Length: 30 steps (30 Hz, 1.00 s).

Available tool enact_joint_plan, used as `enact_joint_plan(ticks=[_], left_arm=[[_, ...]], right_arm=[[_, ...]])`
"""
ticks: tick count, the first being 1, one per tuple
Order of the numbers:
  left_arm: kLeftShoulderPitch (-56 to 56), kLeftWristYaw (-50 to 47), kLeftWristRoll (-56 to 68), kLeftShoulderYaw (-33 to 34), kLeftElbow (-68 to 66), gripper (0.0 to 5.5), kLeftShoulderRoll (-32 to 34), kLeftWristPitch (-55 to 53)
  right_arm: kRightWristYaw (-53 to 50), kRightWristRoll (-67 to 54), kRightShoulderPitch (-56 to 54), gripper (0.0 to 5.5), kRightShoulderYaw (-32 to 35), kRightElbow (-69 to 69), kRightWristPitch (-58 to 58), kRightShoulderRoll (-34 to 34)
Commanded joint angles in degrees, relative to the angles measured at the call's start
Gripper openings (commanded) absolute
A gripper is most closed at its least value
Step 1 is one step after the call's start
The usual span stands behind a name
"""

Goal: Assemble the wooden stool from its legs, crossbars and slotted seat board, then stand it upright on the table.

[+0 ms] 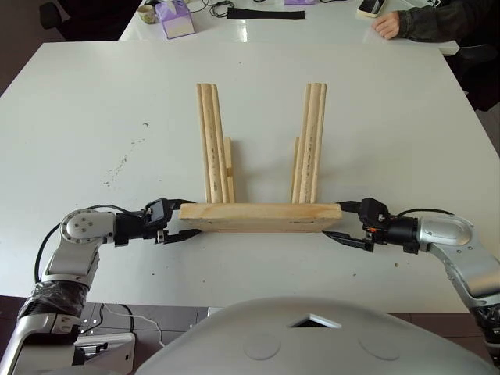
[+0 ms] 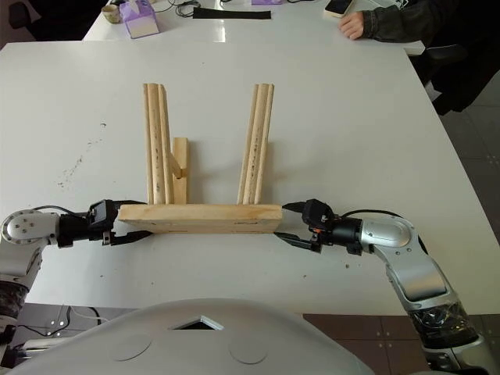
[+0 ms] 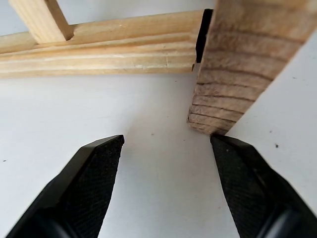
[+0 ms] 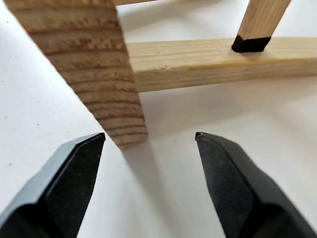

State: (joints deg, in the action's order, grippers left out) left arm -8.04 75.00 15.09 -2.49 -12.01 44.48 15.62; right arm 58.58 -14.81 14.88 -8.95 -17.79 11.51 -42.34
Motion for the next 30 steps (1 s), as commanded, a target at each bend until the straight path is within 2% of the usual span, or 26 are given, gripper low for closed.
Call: enact_joint_plan(ticks=[1, 7, 10, 14, 19, 24, 30], left_arm=[[0.2, 2.0, -0.1, -0.6, -1.3, 3.26, 1.3, -0.6], [1.0, 5.9, 2.0, 1.1, -3.6, 3.26, 4.4, -2.2], [-1.9, 8.1, 4.0, 0.7, 0.1, 3.26, 5.3, -4.5], [-4.3, 6.4, 4.1, -0.2, 4.4, 3.26, 3.6, -5.6], [-2.2, 1.5, 1.5, -0.9, 3.5, 3.26, -0.4, -4.3], [-0.9, 0.7, 0.2, -1.9, 2.3, 3.26, -1.8, -2.7], [0.2, 4.0, 1.7, -1.6, 1.9, 2.43, 0.0, -3.1]], right_arm=[[0.7, -0.3, 0.8, 3.38, -0.2, -0.5, -0.6, -0.3], [0.7, 0.1, 2.0, 3.38, 0.5, 0.0, -1.4, -0.9], [0.7, 0.3, 2.0, 3.38, 0.6, 0.3, -1.7, -1.1], [0.7, 0.3, 1.7, 3.38, 0.3, 0.3, -1.8, -1.0], [0.7, 0.7, -0.6, 3.38, -1.2, 2.0, -1.7, 0.3], [0.1, 0.7, -0.8, 2.59, -2.7, 2.8, -2.0, 2.0], [1.2, -0.5, 0.6, 1.75, -1.9, 2.2, -1.8, 0.7]])
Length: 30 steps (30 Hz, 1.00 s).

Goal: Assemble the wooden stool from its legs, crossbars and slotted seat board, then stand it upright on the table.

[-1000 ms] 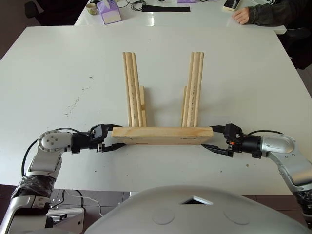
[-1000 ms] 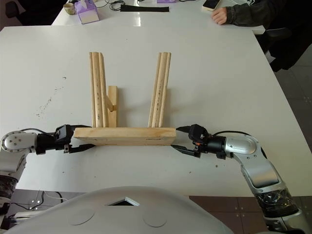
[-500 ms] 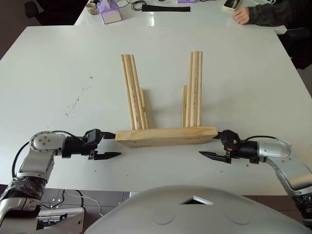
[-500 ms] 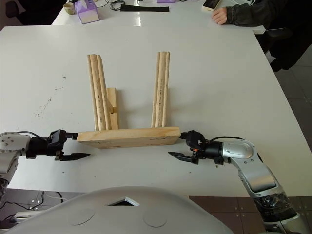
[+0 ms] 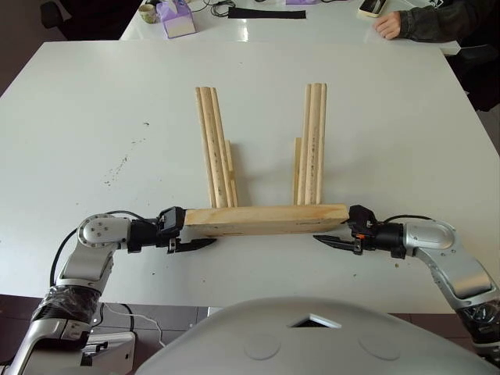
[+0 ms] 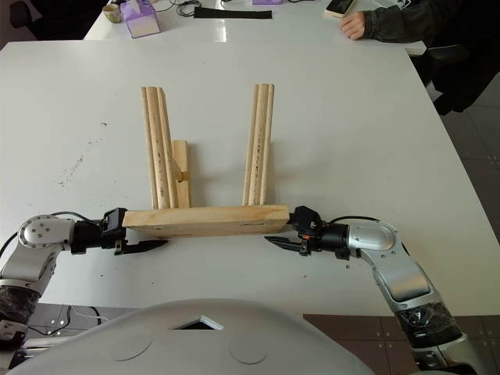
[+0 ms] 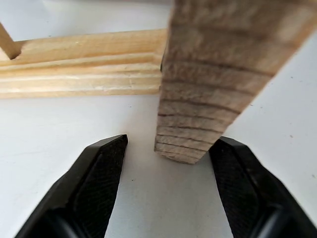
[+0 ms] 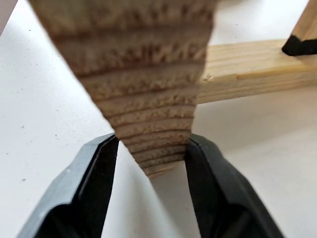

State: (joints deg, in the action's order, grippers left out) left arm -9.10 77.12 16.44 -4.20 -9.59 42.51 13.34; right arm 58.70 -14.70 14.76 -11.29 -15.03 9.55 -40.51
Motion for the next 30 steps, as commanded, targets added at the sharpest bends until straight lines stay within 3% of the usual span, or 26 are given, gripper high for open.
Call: enact_joint_plan(ticks=[1, 7, 16, 21, 25, 30], left_arm=[[1.4, 2.0, 0.6, 0.3, -0.3, 2.25, 2.1, -1.2], [-0.6, -0.5, 1.2, 1.2, 3.4, 1.43, 1.4, -4.3], [-2.8, -4.5, 9.0, 7.1, 19.2, 1.43, 3.2, -17.5], [-5.2, -5.2, 16.8, 13.5, 31.3, 1.43, 7.3, -28.6], [-5.4, -5.5, 25.5, 19.4, 38.6, 1.43, 11.7, -39.4], [0.6, -4.9, 35.7, 22.2, 40.7, 1.43, 15.4, -49.2]], right_arm=[[1.3, -0.8, 0.8, 1.6, 0.6, -0.7, 0.2, -1.4], [3.5, -0.8, -1.8, 1.43, -0.2, 1.1, 0.9, -1.4], [3.0, -12.2, 0.8, 1.43, 9.0, -14.2, 13.5, -5.8], [0.4, -28.5, 2.6, 1.43, 19.2, -24.6, 30.0, -10.2], [-3.4, -48.6, 0.0, 1.43, 27.7, -27.4, 41.2, -14.2], [-8.8, -66.6, -5.1, 1.43, 30.0, -25.6, 45.1, -17.9]])
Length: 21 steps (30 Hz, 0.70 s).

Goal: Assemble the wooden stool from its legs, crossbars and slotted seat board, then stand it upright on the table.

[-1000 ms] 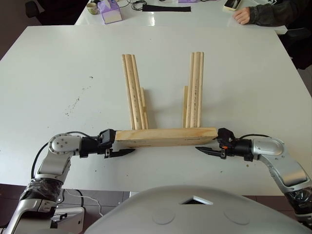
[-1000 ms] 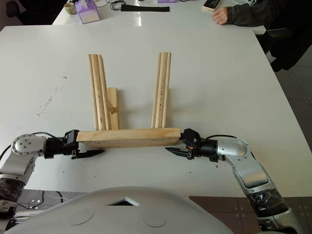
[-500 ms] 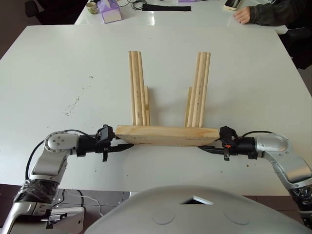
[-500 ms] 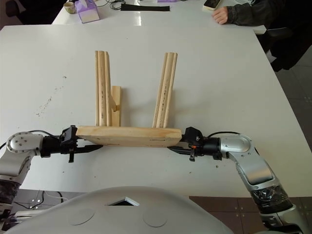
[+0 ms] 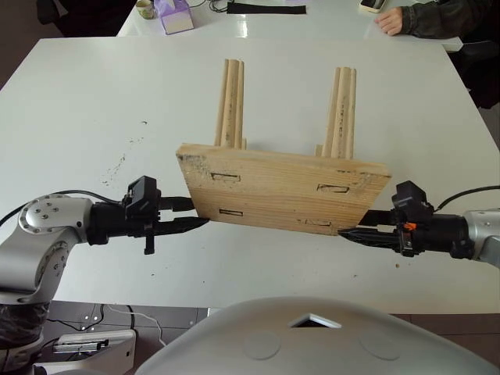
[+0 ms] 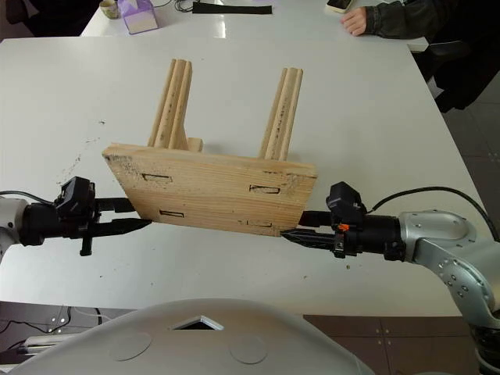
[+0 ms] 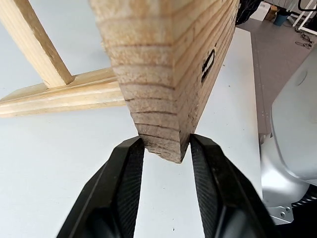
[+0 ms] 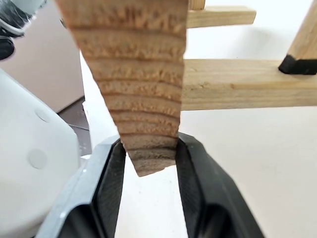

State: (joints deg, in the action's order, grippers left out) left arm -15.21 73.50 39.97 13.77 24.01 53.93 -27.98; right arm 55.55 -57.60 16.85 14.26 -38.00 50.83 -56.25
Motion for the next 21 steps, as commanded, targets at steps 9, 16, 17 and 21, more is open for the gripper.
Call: enact_joint_plan(ticks=[9, 16, 17, 21], left_arm=[[14.1, 2.7, 19.6, 4.5, 3.8, 1.43, 11.4, -21.1], [24.0, 5.1, 40.9, 7.8, -0.8, 1.43, 27.1, -41.3], [25.8, 5.6, 43.9, 7.0, -2.3, 1.43, 29.6, -43.8], [32.6, 4.5, 53.2, 1.7, -6.8, 1.43, 35.0, -49.5]], right_arm=[[-9.5, -53.0, -4.4, 1.43, 3.8, 4.8, 7.4, -13.9], [21.0, -55.4, -12.2, 1.43, 6.1, 21.9, 23.3, -36.3], [24.9, -55.4, -12.3, 1.43, 6.3, 23.6, 25.6, -40.0], [32.5, -55.4, -12.2, 1.43, 3.9, 27.8, 29.3, -48.1]])
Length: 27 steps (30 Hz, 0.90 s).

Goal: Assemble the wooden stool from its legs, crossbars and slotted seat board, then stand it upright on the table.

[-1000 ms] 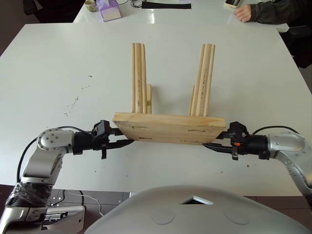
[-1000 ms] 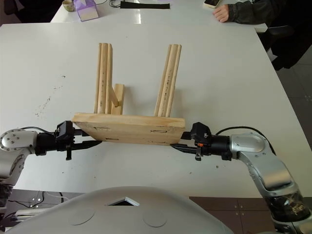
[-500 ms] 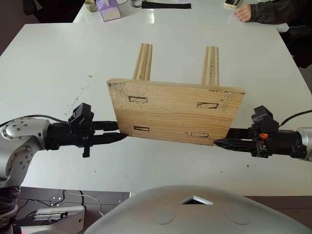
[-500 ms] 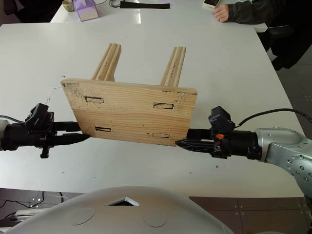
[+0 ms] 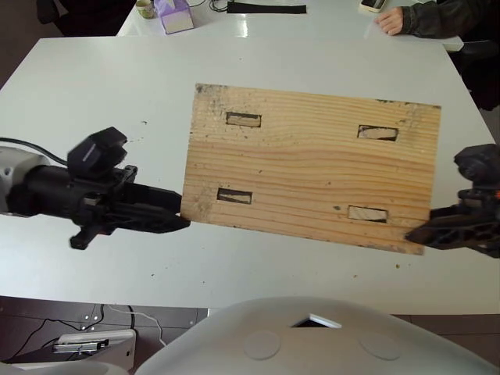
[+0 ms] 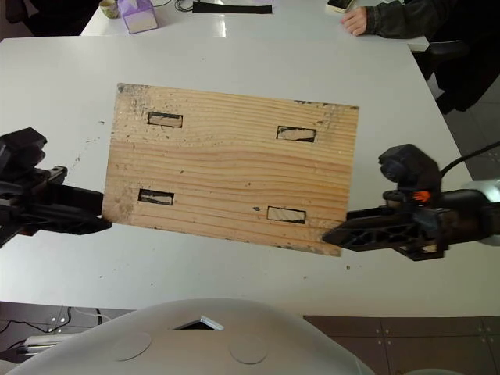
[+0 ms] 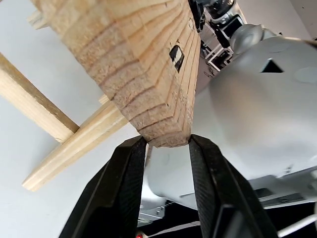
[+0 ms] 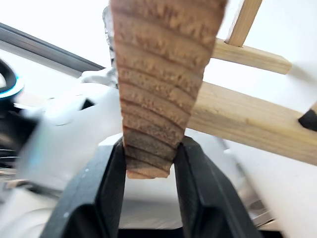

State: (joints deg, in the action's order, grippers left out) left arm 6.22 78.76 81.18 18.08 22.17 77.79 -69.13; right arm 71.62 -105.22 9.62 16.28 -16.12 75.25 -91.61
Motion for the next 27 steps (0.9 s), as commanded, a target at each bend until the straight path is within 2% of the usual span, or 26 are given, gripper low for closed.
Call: enact_joint_plan(ticks=[1, 6, 9, 10, 12, 14, 17, 19, 20, 24, 27], left_arm=[[13.2, -1.8, 12.4, -4.8, -5.8, 1.43, 10.3, -9.4], [19.5, -6.9, 12.5, -12.4, -8.7, 1.43, 5.6, -13.9], [21.4, -6.4, 9.6, -13.3, -8.6, 1.43, 3.7, -14.7], [21.8, -6.5, 8.4, -13.6, -9.0, 1.43, 3.0, -15.0], [23.4, -6.6, 6.4, -14.6, -10.6, 1.71, 1.7, -16.5], [24.0, -5.4, 4.5, -15.0, -11.2, 2.09, 1.4, -17.5], [21.0, -3.2, -0.8, -15.6, -10.6, 2.59, 1.6, -16.0], [16.9, -1.5, -4.6, -15.6, -9.8, 2.87, 2.3, -13.5], [15.6, -0.8, -5.8, -15.6, -9.5, 3.01, 2.4, -12.7], [11.2, 1.4, -9.0, -14.1, -8.3, 3.68, 2.4, -10.6], [13.5, 0.9, -10.2, -14.3, -10.1, 4.12, 0.8, -10.4]], right_arm=[[15.5, -7.8, -4.7, 1.43, 0.4, 5.8, 3.7, -12.2], [6.0, -7.8, -6.0, 1.43, -12.4, 1.1, -2.9, -3.9], [-0.4, -7.8, -8.6, 1.43, -17.9, 0.3, -4.9, 3.4], [-4.1, -7.8, -9.4, 1.43, -18.3, 0.1, -6.3, 6.9], [-17.0, -7.8, -8.6, 1.43, -16.5, -1.9, -12.4, 15.1], [-24.4, -7.8, -8.5, 1.43, -15.6, -2.1, -14.3, 20.7], [-31.8, -7.8, -9.3, 1.43, -13.8, -1.8, -14.6, 25.2], [-34.5, -7.8, -10.6, 1.43, -13.5, -1.9, -14.0, 26.4], [-35.2, -7.8, -11.1, 1.76, -13.3, -1.9, -13.5, 26.9], [-34.6, -7.8, -15.1, 2.32, -13.9, 1.5, -8.9, 28.3], [-31.4, -7.8, -19.1, 2.77, -13.7, 5.8, -4.9, 29.3]])
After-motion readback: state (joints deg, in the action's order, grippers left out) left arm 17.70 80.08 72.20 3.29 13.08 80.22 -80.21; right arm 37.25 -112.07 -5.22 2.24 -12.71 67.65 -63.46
